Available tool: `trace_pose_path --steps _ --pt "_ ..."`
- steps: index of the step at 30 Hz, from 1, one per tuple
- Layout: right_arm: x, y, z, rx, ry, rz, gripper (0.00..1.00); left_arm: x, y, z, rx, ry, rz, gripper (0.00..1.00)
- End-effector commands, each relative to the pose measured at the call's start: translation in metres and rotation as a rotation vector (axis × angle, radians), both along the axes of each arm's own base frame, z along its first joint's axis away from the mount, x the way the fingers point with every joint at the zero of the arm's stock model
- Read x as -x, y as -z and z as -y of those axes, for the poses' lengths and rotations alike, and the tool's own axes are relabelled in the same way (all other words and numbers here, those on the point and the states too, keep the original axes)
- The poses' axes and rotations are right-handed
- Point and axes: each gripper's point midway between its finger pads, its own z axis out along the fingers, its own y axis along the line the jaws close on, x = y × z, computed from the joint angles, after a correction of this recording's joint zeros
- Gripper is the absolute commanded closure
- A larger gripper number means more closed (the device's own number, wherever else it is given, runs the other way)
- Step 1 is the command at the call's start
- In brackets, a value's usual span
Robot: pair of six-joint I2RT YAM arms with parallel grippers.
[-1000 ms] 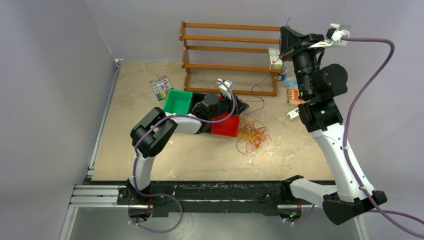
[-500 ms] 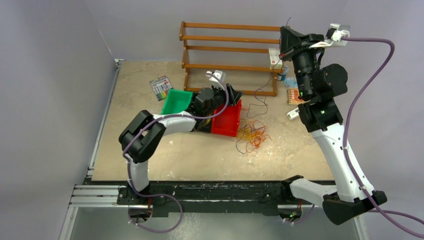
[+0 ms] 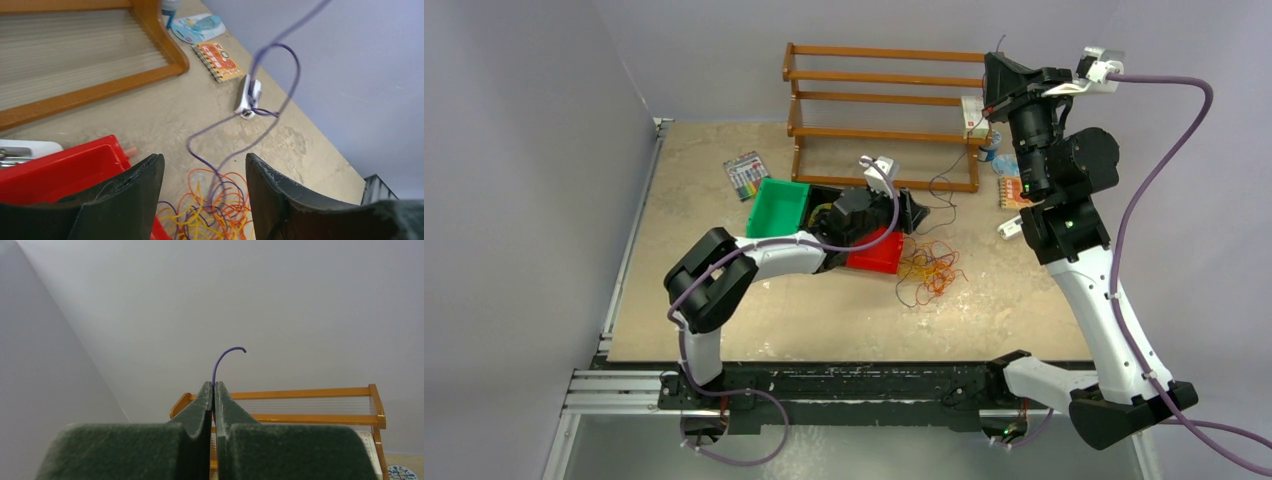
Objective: Untangle the cables
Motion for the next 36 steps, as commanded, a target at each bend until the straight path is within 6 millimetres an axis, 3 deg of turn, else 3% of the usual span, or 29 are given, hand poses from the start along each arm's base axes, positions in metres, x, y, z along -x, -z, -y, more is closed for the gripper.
trace_pose_path --steps 1,15,22,27,31,36 --pt "0.011 -0.024 0.002 -0.034 -0.014 0.078 1.00 0.009 -0.034 0.015 0.038 0.047 0.067 0.39" --pt "0.012 -0.024 0.002 -0.035 -0.016 0.079 1.00 -0.001 -0.006 0.019 -0.019 0.012 0.037 0.44" --pt "0.015 -0.024 0.003 -0.037 -0.014 0.080 1.00 -0.003 0.004 0.038 -0.027 0.071 0.030 0.60" --pt "0.016 -0.022 0.004 -0.036 -0.012 0.077 1.00 0.000 0.008 0.041 -0.027 0.093 0.016 0.82" --pt "0.018 -0.022 0.005 -0.037 -0.009 0.076 1.00 -0.002 0.008 0.037 -0.047 0.073 0.014 0.98" --pt "0.022 -0.021 0.012 -0.027 0.021 0.077 1.00 -0.018 0.001 0.011 -0.079 -0.030 0.020 1.00"
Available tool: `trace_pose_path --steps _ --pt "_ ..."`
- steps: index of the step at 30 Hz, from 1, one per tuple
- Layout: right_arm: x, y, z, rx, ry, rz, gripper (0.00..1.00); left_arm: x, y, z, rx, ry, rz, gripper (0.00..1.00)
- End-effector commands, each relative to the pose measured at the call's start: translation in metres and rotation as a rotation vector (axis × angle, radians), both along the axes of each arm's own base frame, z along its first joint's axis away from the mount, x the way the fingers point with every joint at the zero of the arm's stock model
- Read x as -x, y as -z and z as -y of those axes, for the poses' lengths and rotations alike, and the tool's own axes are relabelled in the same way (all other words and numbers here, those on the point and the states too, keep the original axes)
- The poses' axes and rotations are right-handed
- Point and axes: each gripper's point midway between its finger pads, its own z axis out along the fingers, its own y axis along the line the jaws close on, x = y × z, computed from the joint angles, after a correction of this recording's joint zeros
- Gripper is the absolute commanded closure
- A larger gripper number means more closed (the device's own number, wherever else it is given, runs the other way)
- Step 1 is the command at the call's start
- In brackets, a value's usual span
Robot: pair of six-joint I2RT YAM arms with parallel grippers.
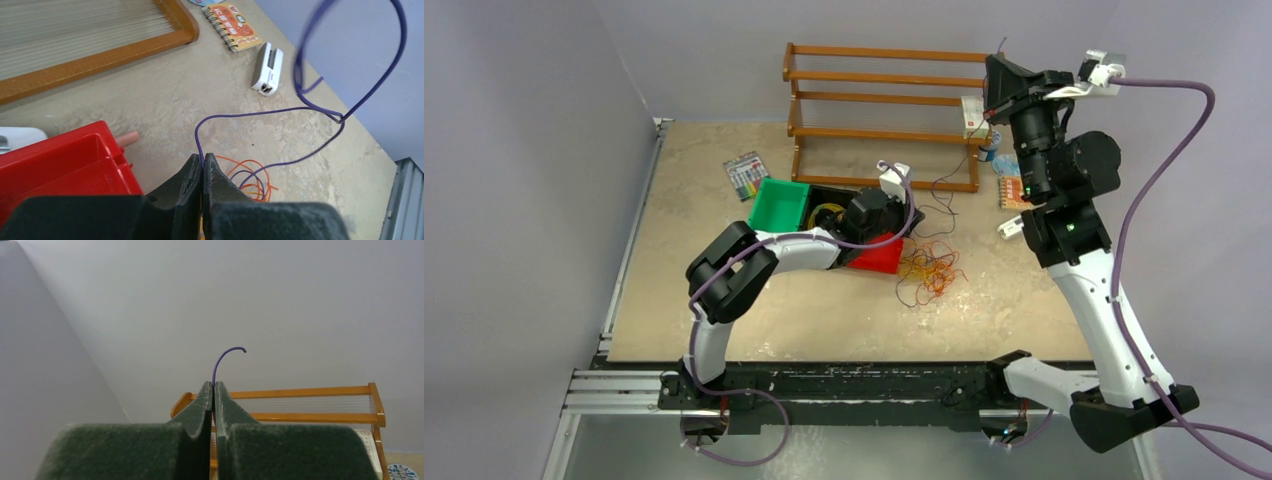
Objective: Untangle the cables
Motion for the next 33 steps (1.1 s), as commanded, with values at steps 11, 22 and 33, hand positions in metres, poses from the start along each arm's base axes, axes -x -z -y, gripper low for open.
trace_pose_path --steps 11,22,33 --pt "0.041 -0.024 0.065 -0.067 0.270 0.079 1.00 -0.081 -0.054 -0.145 -0.133 -0.618 0.060 1.00" --pt "0.070 -0.015 0.119 -0.201 0.499 0.079 1.00 -0.088 -0.040 -0.296 -0.163 -1.078 -0.029 1.00" --pt "0.069 -0.020 0.106 -0.158 0.436 0.110 1.00 -0.083 -0.047 -0.336 -0.142 -1.141 -0.026 1.00"
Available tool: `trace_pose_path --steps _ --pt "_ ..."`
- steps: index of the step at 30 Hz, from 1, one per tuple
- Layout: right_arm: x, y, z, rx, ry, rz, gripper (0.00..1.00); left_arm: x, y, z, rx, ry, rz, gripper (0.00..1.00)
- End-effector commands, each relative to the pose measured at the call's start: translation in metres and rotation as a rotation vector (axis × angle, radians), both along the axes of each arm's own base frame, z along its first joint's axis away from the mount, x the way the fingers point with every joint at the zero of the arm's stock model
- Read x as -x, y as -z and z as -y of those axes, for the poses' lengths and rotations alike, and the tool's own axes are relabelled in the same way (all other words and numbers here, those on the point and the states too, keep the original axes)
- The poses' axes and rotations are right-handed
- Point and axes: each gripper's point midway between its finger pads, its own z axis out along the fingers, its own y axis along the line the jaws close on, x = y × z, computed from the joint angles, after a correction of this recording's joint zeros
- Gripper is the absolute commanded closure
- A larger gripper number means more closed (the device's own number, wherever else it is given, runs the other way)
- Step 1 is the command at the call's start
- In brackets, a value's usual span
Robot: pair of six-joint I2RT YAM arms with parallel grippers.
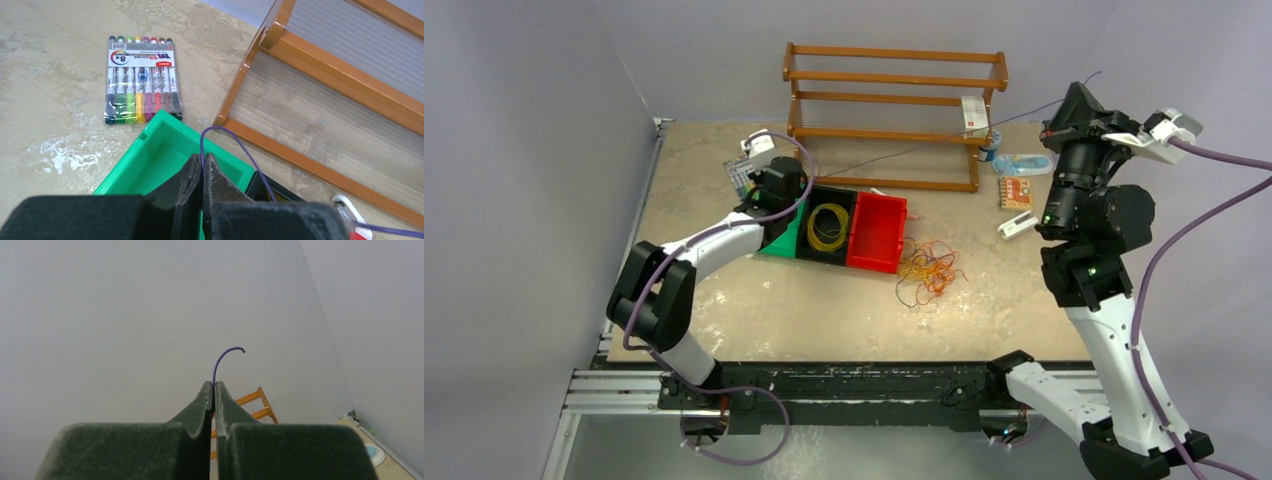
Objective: Untangle the cables
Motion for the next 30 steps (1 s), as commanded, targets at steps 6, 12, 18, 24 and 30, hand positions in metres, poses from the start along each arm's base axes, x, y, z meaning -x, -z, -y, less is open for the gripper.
trace_pose_path --steps 6,12,18,24,30 --pt "-0.005 -0.029 -0.062 0.194 -0.288 0.119 1.00 0.002 -0.029 0.015 0.052 0.123 0.065 1.00" --pt "-0.039 -0.014 -0.121 0.341 -0.520 0.029 1.00 0.004 -0.033 0.043 0.104 0.276 0.061 1.00" --pt "-0.052 -0.013 -0.146 0.360 -0.629 0.022 1.00 0.005 -0.031 0.085 0.165 0.471 0.068 1.00" --pt "-0.057 -0.008 -0.168 0.367 -0.736 0.019 1.00 0.014 -0.025 0.118 0.153 0.566 0.056 1.00" --pt "-0.066 0.013 -0.207 0.450 -0.934 -0.012 1.00 0.020 -0.029 0.140 0.212 0.643 0.076 1.00"
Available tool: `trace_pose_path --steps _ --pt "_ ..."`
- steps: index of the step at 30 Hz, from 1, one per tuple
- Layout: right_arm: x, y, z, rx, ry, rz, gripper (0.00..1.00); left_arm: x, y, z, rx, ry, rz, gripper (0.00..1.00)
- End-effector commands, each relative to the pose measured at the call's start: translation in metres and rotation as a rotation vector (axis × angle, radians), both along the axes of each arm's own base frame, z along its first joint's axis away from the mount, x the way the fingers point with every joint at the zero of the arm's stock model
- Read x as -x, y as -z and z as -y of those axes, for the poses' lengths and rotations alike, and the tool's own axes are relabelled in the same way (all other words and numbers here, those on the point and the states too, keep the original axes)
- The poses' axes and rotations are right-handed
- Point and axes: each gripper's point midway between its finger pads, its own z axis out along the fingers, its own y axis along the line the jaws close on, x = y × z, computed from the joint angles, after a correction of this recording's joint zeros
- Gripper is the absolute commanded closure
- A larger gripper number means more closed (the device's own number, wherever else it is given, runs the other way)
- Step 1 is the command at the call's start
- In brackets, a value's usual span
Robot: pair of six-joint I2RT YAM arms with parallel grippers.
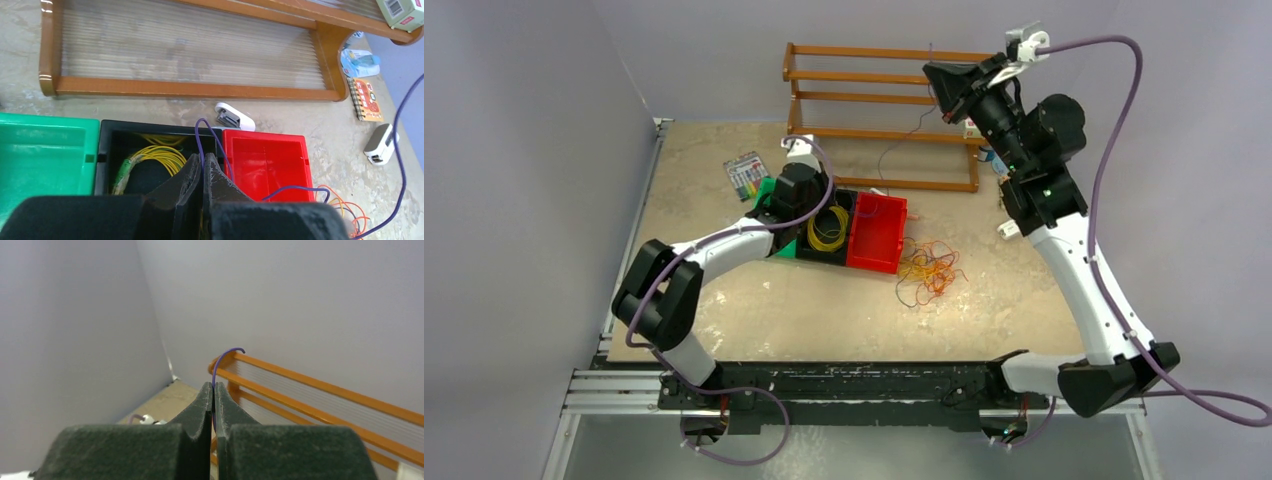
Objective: Untangle the cables
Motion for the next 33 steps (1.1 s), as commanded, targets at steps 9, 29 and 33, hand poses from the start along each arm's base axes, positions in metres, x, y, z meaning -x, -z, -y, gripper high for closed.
trace_pose_path --steps 9,29,33 --pt "-0.012 0.048 -0.046 0.022 -0.238 -0.142 1.00 0.008 -0.028 0.052 0.101 0.190 0.082 1.00" --pt "-0.034 0.091 -0.031 -0.024 -0.109 -0.289 1.00 0.021 0.043 0.085 -0.027 0.221 -0.035 1.00" --pt "-0.035 0.093 -0.033 -0.028 -0.120 -0.295 1.00 0.015 0.037 0.087 -0.039 0.214 -0.024 0.98"
